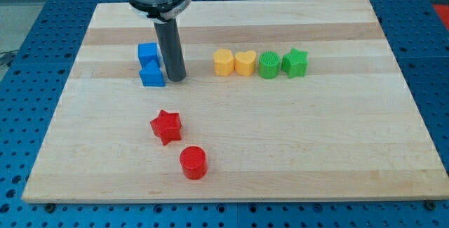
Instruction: Slightly move the triangle to the left
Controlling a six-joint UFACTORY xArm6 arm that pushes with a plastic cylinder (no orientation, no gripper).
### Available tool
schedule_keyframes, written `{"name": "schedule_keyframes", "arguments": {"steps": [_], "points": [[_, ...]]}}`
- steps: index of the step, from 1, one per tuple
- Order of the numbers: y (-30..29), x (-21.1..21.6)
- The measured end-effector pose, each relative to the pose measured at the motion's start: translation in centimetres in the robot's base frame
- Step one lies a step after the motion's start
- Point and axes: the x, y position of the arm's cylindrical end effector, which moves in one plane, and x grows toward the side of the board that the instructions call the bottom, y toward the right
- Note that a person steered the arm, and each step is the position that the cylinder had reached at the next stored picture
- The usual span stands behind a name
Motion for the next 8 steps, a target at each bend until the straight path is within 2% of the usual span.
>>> {"name": "schedule_keyframes", "arguments": {"steps": [8], "points": [[-1.44, 0.0]]}}
